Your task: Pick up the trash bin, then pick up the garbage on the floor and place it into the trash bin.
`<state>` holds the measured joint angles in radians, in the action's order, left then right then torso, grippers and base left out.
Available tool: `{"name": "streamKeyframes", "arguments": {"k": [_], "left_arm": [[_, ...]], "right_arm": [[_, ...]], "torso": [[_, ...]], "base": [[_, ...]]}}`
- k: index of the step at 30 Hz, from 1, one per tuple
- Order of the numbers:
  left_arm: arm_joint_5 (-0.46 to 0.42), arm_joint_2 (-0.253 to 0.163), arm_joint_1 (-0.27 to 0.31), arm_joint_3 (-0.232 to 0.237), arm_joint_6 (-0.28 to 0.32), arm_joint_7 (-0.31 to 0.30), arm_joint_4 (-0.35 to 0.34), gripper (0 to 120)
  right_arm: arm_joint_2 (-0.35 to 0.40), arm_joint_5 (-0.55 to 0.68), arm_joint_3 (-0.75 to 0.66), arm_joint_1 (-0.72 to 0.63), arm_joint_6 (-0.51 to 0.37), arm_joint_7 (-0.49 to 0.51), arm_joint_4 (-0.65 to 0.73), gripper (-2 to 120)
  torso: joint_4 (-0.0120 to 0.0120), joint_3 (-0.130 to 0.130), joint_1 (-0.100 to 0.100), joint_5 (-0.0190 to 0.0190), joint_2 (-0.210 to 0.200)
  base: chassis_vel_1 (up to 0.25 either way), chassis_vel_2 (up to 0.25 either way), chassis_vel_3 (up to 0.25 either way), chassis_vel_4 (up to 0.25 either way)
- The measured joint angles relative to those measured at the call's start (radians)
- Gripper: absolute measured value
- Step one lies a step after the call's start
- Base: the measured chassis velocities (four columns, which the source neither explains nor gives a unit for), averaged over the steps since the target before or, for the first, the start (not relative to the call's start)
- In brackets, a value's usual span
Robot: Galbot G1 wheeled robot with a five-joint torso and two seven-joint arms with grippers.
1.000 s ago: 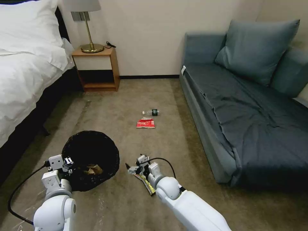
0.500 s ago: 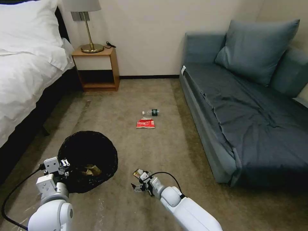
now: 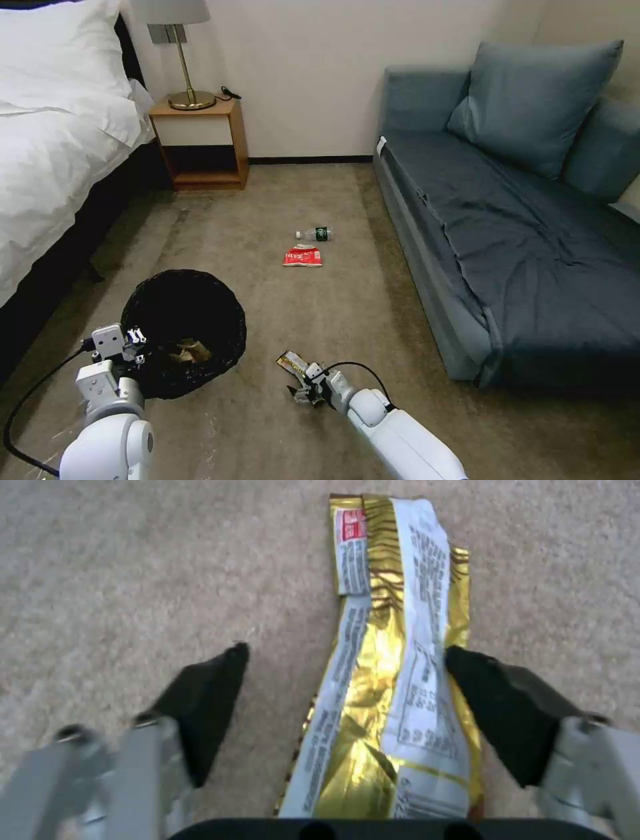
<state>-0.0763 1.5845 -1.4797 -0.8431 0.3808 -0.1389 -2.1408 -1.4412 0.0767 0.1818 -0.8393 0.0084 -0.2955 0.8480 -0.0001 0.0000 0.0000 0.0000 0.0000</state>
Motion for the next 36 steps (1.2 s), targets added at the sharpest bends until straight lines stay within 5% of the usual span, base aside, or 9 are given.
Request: {"name": "streamKeyframes", "arguments": {"k": [20,26,36], "left_arm": [[-0.003,-0.008,0.015,0.001,0.007,0.0,0.004,4],[-0.003,-0.007,0.015,0.004,0.007,0.001,0.009,4],[-0.005,-0.008,0.021,0.004,0.009,0.001,0.011,4]], "right_arm": [[-0.005,-0.017,-0.041,-0.003,0.08,0.044,-0.012,4],[-0.007,-0.017,-0.045,-0.014,0.093,0.064,0.006,0],[0.018,0.123,-0.034,0.093,0.074,0.181,0.223,0]], "torso": [[0.0001,0.0,0.0,0.0,0.0],[0.0,0.0,0.0,0.0,0.0],[0.0001,0.0,0.0,0.0,0.0]], "base": [[0.0,0.0,0.0,0.0],[0.0,0.0,0.0,0.0],[0.0,0.0,0.0,0.0]]}}
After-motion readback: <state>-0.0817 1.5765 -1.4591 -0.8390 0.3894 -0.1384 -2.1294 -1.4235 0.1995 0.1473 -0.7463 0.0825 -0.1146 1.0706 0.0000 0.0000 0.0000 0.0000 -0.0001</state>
